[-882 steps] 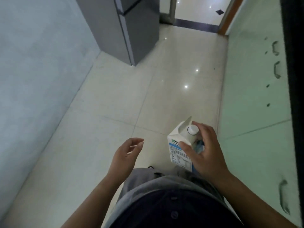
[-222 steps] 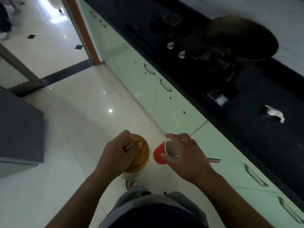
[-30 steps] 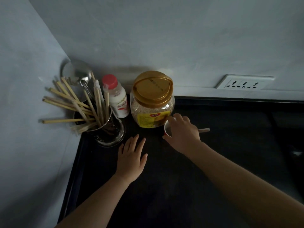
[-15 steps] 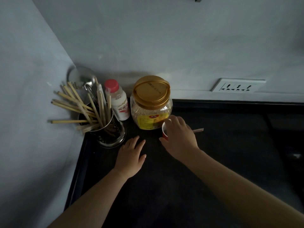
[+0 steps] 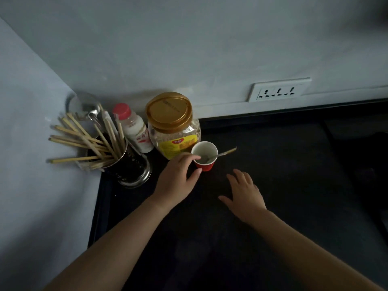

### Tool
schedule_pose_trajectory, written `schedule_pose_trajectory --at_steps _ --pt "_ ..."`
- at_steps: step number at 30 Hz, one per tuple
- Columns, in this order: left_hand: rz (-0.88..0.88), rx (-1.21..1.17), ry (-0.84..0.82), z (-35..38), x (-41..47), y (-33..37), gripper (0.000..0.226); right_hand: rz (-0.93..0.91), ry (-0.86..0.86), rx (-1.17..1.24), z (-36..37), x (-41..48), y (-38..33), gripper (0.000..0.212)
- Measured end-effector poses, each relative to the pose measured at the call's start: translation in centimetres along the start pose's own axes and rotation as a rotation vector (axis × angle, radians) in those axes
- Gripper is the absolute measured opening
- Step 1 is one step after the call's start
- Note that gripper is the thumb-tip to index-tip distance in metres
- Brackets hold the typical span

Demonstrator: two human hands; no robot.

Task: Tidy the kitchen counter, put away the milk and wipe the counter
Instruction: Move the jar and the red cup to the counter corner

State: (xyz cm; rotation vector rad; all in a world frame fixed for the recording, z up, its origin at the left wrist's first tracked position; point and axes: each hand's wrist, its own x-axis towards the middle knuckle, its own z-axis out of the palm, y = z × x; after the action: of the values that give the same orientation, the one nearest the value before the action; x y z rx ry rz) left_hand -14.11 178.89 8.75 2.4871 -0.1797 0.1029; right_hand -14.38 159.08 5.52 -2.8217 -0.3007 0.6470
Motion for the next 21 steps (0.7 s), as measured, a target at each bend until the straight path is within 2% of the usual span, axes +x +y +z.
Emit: schedule_pose_trajectory --at_steps 4,10,14,21 --pt "0.06 -0.009 -0.005 0.8 2.6 2.4 0.028 0.049 -0.026 -0.004 1.1 1.0 1.0 0.081" --pt "0.037 0.036 -0.074 2.5 5.1 3.4 0.034 0.006 -0.023 0.023 2.5 0.6 2.6 0.078" --pt "0.035 0.074 -0.12 3.2 5.9 3.5 0.023 -0.016 -0.019 0.053 2.9 0.5 3.2 0.077" --pt "0.032 0.094 -0.077 3.0 6.5 3.6 0.019 -0.023 -0.009 0.06 3.0 0.6 3.2 0.077"
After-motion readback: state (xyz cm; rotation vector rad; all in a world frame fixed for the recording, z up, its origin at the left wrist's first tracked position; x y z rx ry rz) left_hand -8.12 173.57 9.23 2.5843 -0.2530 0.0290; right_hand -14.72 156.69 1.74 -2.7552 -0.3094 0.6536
